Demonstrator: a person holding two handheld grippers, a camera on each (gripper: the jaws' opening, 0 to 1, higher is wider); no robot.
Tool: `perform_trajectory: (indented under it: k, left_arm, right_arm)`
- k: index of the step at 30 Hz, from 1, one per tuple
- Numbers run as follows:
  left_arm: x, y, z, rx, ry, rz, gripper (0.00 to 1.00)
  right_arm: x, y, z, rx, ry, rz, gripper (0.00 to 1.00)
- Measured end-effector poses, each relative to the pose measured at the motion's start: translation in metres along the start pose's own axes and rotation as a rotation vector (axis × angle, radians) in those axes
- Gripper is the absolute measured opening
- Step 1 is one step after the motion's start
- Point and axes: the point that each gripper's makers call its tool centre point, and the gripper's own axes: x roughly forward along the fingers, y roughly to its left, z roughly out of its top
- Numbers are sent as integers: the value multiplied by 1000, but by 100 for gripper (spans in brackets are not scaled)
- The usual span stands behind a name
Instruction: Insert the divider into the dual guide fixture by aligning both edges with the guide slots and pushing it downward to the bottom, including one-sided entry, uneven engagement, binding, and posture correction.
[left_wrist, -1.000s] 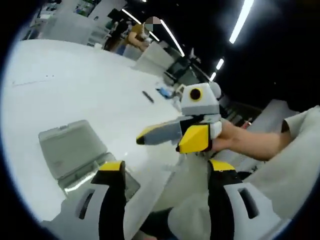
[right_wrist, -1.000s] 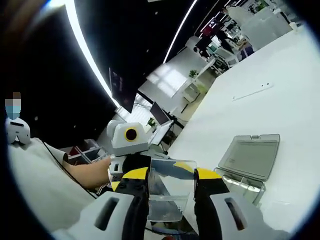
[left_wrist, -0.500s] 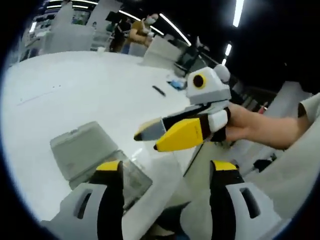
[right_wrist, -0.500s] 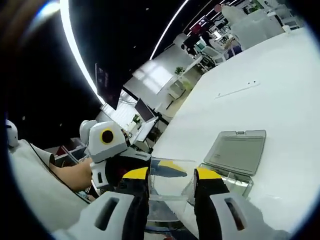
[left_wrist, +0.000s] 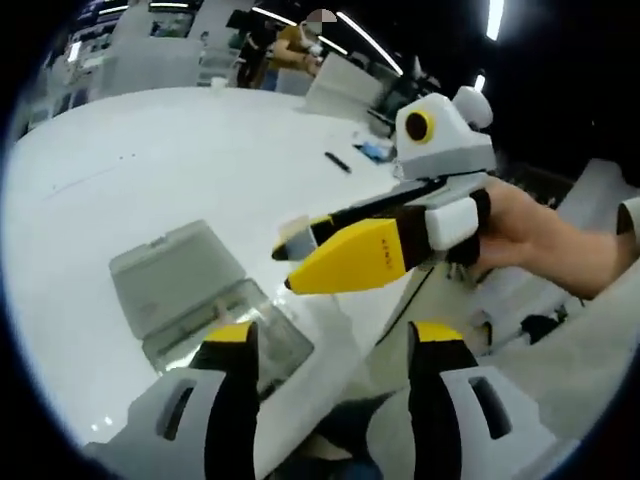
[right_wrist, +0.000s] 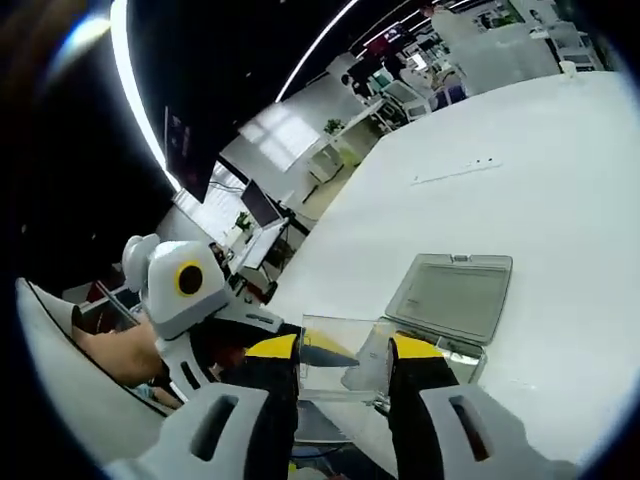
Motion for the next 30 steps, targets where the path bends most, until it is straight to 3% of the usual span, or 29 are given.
perform_trajectory:
  k: [7,18,30]
  left_arm:
    - [-1,6,-6,-51,20,40,49]
    - [-1,14,-6,-78,13,107,35]
    - [3,23,-10,-84,38,177,31]
  right_arm:
    - [4,-1,1,-21,27,-47,30]
    - [10,-9,-7,34,68,-155,30]
    - [10,-21,-9,65,65,-242,30]
